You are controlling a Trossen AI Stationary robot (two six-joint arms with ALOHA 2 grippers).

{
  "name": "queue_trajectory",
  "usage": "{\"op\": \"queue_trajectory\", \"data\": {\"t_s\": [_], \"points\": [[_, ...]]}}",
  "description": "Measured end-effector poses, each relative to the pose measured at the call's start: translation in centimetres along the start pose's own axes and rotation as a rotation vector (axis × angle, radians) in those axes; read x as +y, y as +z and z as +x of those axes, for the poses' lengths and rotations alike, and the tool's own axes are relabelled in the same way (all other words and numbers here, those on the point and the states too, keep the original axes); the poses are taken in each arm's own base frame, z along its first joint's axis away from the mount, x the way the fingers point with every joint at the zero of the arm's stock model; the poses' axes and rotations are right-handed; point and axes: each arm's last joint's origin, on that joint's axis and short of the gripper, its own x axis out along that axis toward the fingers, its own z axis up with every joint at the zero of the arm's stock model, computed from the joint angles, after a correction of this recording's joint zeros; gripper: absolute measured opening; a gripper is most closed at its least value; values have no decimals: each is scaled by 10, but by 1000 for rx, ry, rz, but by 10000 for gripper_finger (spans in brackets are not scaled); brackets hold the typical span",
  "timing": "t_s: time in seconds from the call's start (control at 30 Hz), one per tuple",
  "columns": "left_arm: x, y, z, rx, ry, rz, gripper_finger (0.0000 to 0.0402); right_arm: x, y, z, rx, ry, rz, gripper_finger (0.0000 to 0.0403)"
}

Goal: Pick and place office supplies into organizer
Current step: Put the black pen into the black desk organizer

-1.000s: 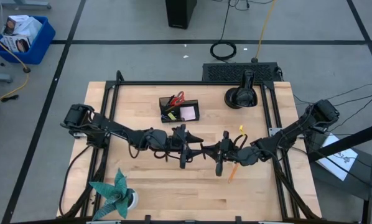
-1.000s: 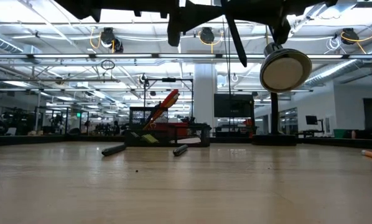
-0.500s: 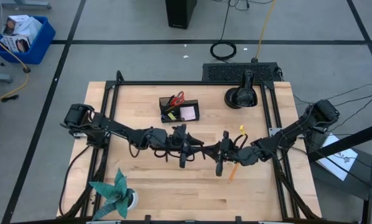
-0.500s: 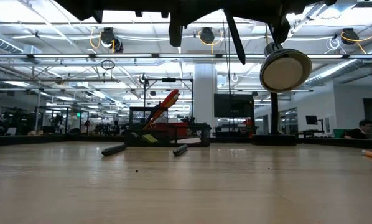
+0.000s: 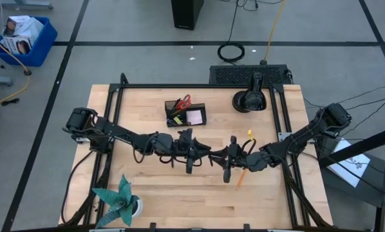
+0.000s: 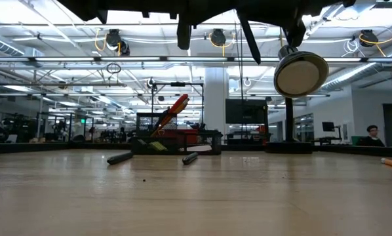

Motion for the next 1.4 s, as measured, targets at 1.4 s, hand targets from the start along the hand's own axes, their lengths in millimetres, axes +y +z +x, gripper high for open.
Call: {"op": "queue_trajectory", "data": {"t_s": [1.4], "points": [[15,72,-68,34,634,314,58,-20,-29,-28,78,-6,-29,78]]}}
